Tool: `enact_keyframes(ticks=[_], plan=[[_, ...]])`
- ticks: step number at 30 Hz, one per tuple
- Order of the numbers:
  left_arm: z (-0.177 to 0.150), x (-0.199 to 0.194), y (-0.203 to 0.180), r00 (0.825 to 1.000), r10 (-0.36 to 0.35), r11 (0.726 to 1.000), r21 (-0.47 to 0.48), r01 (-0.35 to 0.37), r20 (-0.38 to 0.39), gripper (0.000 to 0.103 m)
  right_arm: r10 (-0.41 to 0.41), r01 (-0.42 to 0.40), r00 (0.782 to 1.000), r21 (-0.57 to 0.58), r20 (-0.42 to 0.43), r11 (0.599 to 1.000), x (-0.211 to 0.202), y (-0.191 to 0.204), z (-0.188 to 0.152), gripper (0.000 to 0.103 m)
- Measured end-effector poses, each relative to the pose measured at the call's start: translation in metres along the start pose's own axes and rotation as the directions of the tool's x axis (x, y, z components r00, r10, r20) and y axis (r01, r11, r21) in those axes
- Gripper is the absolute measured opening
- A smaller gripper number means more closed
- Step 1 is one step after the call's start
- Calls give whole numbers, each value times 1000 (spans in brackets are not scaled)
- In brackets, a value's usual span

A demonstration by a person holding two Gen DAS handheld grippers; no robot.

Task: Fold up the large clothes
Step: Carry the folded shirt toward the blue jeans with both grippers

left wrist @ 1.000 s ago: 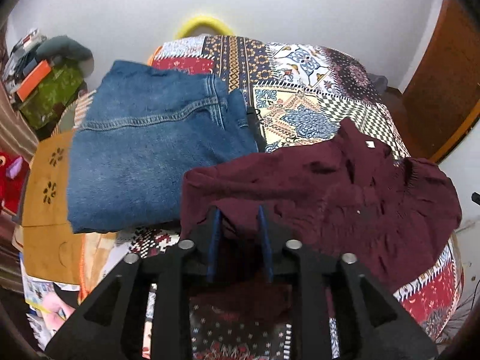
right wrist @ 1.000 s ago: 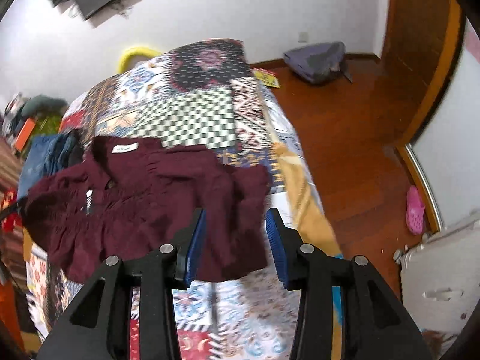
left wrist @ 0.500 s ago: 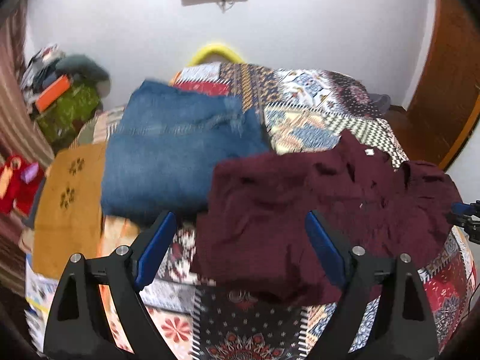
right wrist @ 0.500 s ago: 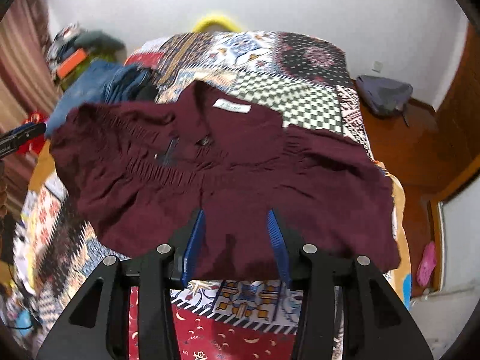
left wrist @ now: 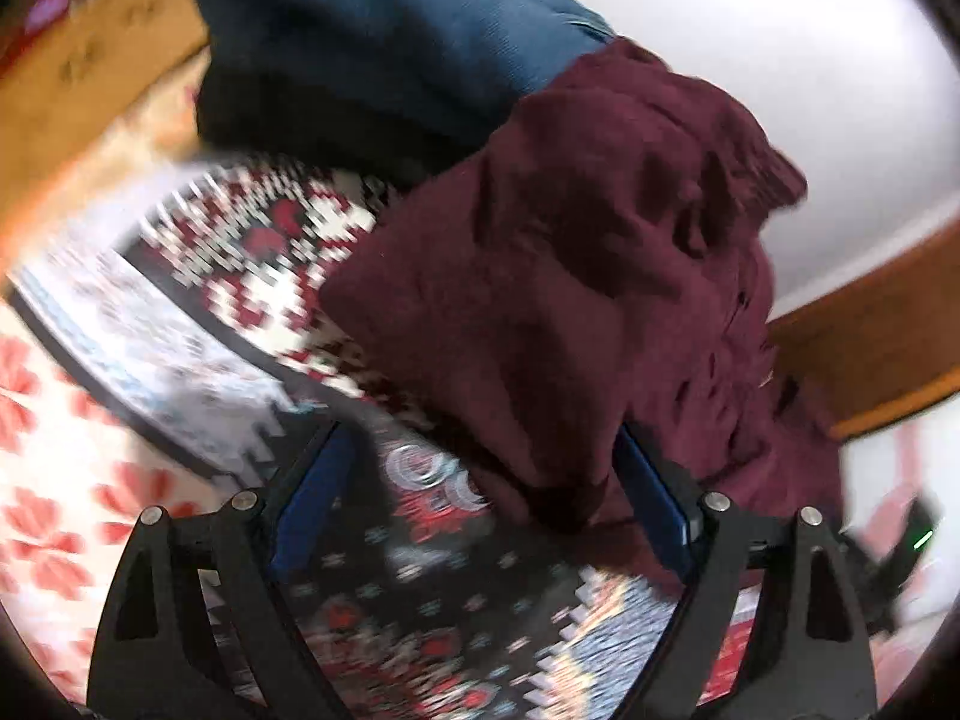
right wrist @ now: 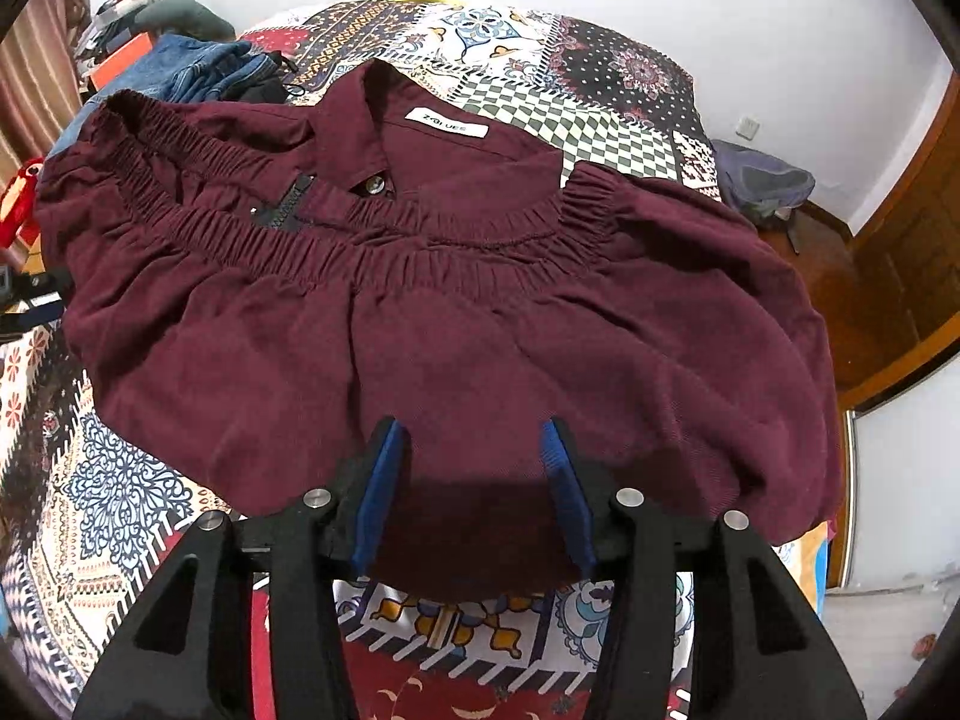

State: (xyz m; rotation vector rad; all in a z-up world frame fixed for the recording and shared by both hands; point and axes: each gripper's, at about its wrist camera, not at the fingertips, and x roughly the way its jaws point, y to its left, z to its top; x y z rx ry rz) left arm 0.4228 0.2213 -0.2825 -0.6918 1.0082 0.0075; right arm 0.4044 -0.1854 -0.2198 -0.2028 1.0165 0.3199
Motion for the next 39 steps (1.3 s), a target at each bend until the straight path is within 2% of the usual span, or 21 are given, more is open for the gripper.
enact_keyframes(ticks=[2,5,7,10,12,15,18,20,23,26,30,35,39], plan=[[4,7,4,999,-37,998,-44,37,9,88,-6,6,1000,-10,7,1000,1,2,0,47],[11,14,1,998,-57,997,-50,59,36,89,-6,6,1000,-11,18,1000,2,3,-1,49],[14,19,-1,997,-59,995,-73,62,52,89,-3,3,1000,-7,21,1000,3,2,-2,50],[15,24,0,993,-63,985,-155,78,96,90,-8,8,1000,-8,16,1000,5,3,0,51],[15,27,-7,992,-34,984,-171,55,123,90,-13,13,1000,-1,10,1000,5,4,0,51],[14,30,-22,987,41,986,-163,-16,152,75,-12,12,1000,6,-9,1000,1,4,1,51],[10,25,-38,980,76,989,-136,-52,181,55,4,-4,1000,22,-24,1000,-6,3,0,51],[8,13,-46,977,74,993,-102,-55,198,39,11,-10,999,32,-32,999,-12,1,-1,51],[14,-10,-50,974,36,997,-73,-21,222,27,15,-14,999,52,-31,999,-22,-1,-3,51],[12,-36,-52,968,-14,997,-75,33,252,23,24,-23,1000,70,-9,997,-36,1,-2,51],[-4,-84,-53,949,-59,996,-47,77,309,21,71,-73,996,50,47,996,-55,19,6,51],[-17,-134,-55,923,-89,994,-27,107,375,21,136,-133,984,-37,111,990,-75,70,18,51],[-27,-173,-46,890,-65,996,-23,85,450,21,219,-208,971,-115,97,971,-72,123,23,51]])
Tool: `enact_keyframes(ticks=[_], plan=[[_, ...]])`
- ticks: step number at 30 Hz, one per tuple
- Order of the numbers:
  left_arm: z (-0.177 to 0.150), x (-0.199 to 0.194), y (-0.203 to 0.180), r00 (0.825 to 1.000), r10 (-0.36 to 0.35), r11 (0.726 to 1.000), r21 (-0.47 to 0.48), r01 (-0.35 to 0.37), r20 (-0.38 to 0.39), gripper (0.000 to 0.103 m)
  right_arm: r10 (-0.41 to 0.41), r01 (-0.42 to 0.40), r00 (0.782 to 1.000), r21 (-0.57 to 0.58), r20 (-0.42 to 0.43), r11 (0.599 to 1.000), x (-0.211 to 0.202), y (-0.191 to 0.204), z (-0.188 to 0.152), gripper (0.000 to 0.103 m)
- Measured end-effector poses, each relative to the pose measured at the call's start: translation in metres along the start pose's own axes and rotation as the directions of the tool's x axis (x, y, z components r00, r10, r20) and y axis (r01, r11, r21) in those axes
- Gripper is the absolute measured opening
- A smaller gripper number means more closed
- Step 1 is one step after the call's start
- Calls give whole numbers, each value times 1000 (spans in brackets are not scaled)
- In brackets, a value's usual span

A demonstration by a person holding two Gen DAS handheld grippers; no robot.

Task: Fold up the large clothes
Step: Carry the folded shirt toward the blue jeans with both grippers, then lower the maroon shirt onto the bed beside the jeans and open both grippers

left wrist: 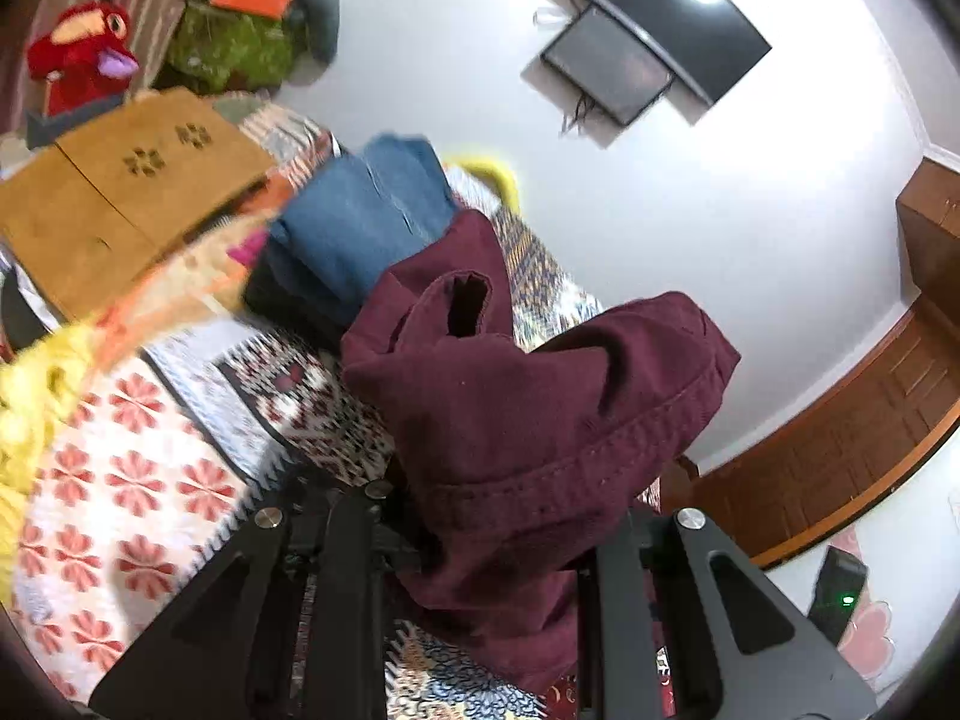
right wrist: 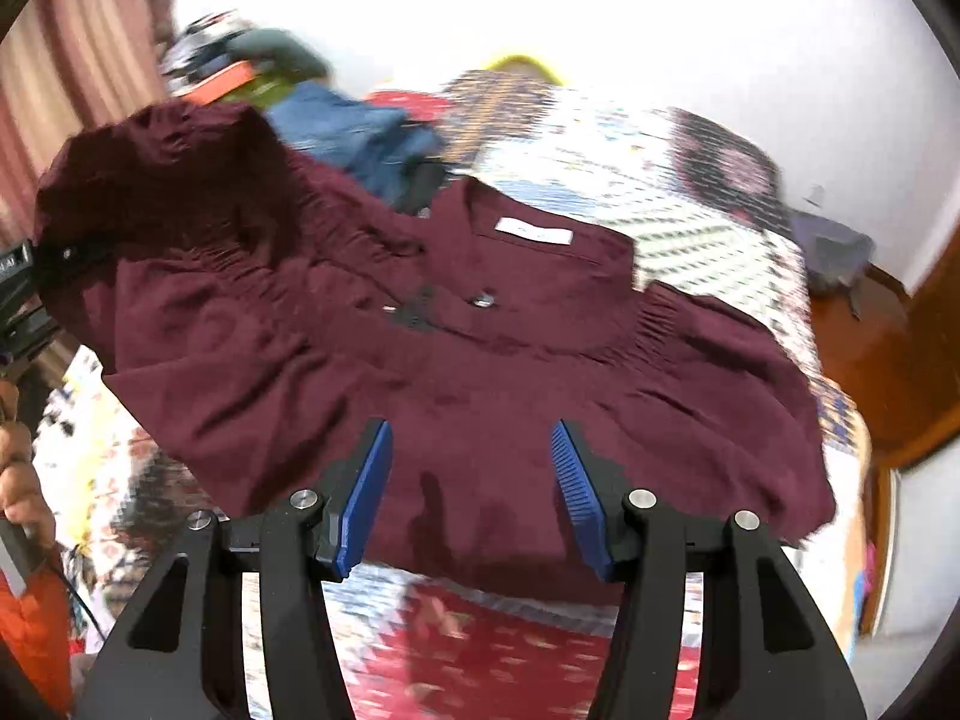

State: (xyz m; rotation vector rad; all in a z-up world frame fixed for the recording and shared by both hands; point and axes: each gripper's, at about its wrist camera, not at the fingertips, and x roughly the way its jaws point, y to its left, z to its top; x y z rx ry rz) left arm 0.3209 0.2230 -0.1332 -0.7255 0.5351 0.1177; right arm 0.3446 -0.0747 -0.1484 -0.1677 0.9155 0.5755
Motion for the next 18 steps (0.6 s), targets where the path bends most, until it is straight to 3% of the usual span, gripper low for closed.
enact_keyframes(ticks=[5,8,10,12,15,18], plan=[[19,-32,17,995,53,999,8,-54,80,20,97,-103,990,-67,-98,992,44,56,-3,51],[21,-39,27,993,71,997,-2,-72,93,20,158,-171,968,-50,-194,984,81,87,-14,55],[19,-36,29,992,92,996,4,-92,91,20,172,-189,956,-50,-237,981,100,104,-23,60],[15,-31,26,990,114,993,23,-116,87,20,138,-163,959,-82,-249,983,108,113,-28,62],[10,-33,10,985,133,988,66,-141,113,21,178,-202,949,-71,-260,977,104,105,-27,62],[13,-30,-14,986,114,986,110,-127,119,21,275,-269,934,57,-230,962,85,69,-25,61]])
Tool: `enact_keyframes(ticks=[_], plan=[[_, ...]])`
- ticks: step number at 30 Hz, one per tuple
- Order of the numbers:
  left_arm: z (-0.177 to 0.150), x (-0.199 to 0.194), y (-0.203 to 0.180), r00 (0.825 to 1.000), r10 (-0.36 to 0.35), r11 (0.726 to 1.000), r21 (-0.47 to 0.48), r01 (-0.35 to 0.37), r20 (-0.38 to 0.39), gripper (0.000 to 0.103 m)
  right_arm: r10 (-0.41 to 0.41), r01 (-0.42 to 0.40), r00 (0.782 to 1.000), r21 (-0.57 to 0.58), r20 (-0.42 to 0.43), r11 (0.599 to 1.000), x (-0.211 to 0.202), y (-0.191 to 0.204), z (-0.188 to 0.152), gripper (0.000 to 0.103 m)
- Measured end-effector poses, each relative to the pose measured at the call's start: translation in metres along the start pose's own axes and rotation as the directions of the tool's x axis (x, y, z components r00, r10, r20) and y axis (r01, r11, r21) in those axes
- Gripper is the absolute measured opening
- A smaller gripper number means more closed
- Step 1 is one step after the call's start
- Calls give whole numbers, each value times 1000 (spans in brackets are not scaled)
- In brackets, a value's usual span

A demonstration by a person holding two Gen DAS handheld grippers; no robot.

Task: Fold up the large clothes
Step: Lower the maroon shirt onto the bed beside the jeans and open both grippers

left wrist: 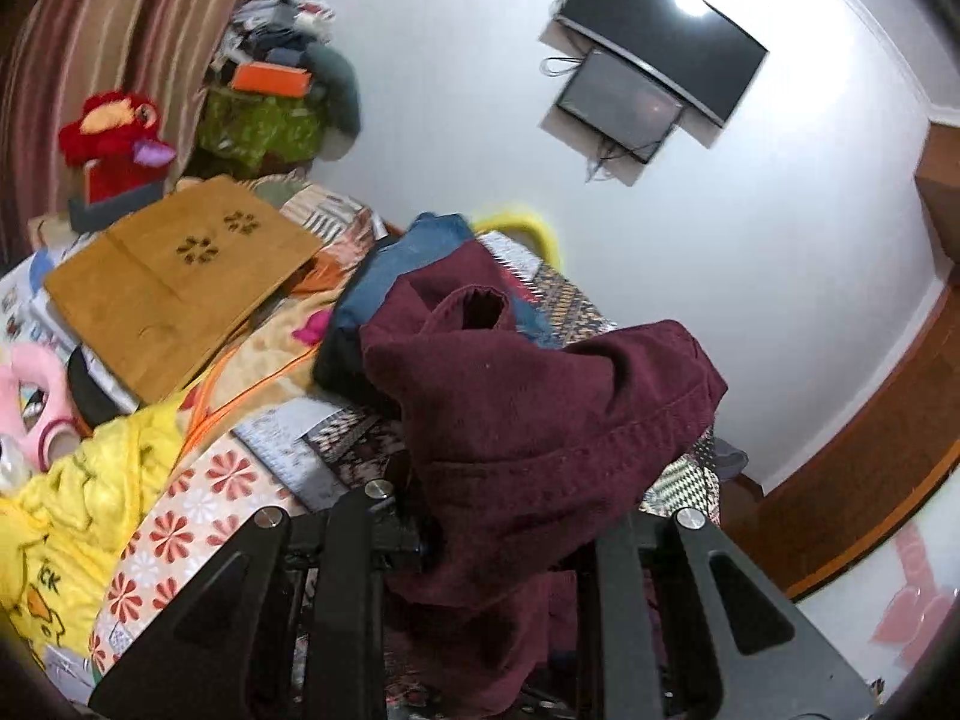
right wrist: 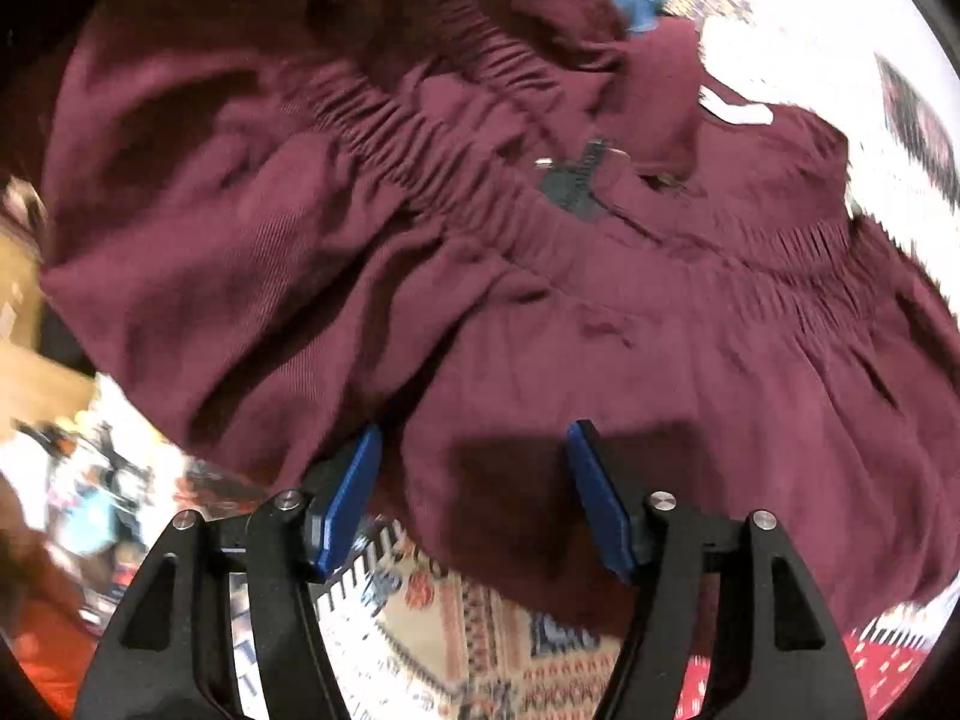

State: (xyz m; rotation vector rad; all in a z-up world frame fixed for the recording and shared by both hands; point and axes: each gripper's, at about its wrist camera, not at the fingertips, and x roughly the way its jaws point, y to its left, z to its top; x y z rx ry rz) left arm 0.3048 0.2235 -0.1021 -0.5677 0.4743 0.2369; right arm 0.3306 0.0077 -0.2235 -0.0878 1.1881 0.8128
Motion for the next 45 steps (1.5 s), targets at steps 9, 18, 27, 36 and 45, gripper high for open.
enact_keyframes(ticks=[9,18,27,36,45], plan=[[-11,39,-175,992,-117,929,349,122,-37,21,-258,192,914,224,313,955,-129,-102,-51,61],[-146,106,-287,965,-42,697,684,215,-261,21,-414,270,858,419,304,867,-190,-177,-120,61],[-213,105,-284,905,72,548,775,316,-420,28,-426,279,855,432,294,858,-201,-184,-139,61],[-181,107,-271,829,56,656,647,389,-556,36,-415,282,844,376,341,883,-209,-177,-128,61],[-184,93,-264,815,68,624,661,416,-576,38,-336,229,879,318,339,920,-188,-161,-120,61]])
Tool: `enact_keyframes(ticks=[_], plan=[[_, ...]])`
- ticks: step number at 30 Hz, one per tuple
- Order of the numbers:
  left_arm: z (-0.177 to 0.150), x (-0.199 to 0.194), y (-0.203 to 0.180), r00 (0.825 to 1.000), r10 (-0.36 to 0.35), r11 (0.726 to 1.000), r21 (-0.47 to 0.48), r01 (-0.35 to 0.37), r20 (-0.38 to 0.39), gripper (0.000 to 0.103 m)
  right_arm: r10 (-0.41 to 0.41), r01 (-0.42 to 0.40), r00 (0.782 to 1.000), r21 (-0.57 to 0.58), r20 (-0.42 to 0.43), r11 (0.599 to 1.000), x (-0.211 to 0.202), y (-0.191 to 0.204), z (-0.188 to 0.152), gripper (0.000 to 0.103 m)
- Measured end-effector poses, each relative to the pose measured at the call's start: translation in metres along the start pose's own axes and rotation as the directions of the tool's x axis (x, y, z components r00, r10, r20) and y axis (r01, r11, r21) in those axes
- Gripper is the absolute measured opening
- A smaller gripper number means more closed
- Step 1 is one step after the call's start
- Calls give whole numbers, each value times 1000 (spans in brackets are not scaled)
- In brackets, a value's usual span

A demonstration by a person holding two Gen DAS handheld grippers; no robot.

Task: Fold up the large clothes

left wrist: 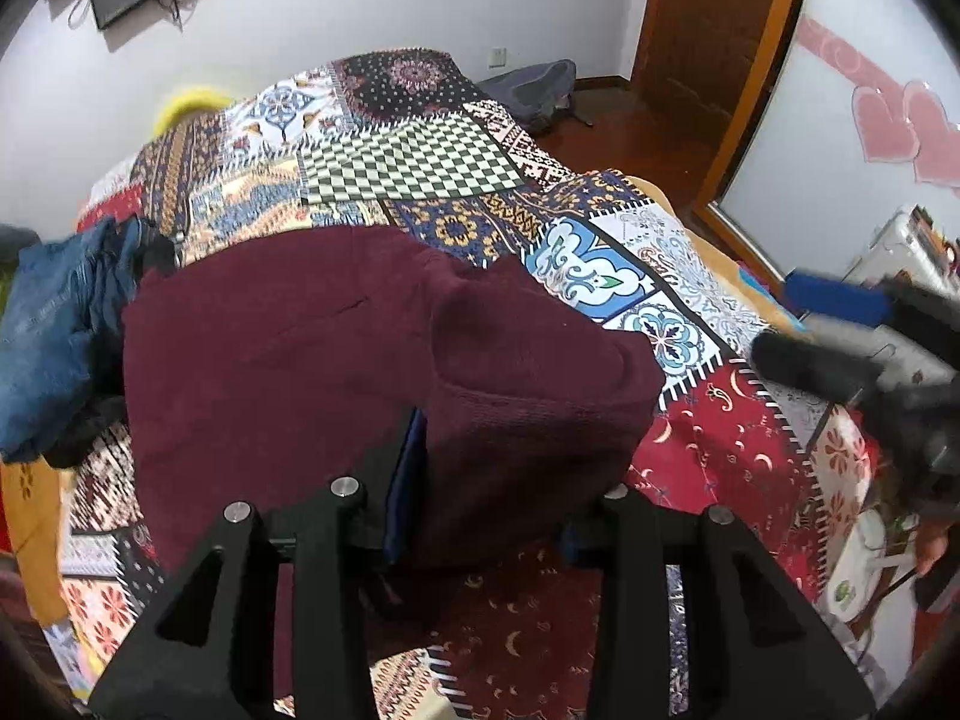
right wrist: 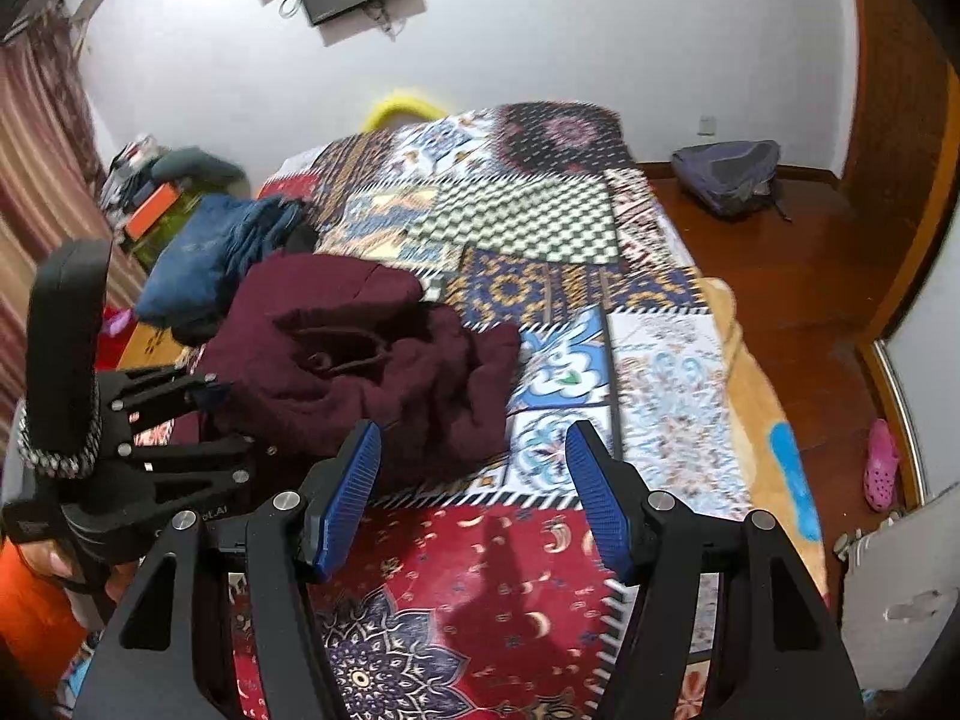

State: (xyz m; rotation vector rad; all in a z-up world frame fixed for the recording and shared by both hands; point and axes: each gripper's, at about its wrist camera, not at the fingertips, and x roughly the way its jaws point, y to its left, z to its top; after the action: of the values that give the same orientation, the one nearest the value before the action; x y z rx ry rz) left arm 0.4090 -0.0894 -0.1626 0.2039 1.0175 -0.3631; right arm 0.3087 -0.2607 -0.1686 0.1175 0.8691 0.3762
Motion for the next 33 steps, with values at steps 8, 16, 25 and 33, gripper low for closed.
enact_keyframes(ticks=[8,16,25,33], plan=[[0,-4,11,999,-46,999,-26,46,-11,40,24,-21,996,32,-89,999,43,-2,0,61],[-6,-27,25,988,-153,985,-81,154,17,59,26,-14,994,113,-104,994,56,-16,5,61],[-20,-72,60,991,-39,987,-152,59,128,74,-6,10,997,60,-75,998,32,-11,1,61],[-33,-80,105,986,57,970,-244,-18,154,76,33,-33,999,-16,29,999,2,25,21,61]])
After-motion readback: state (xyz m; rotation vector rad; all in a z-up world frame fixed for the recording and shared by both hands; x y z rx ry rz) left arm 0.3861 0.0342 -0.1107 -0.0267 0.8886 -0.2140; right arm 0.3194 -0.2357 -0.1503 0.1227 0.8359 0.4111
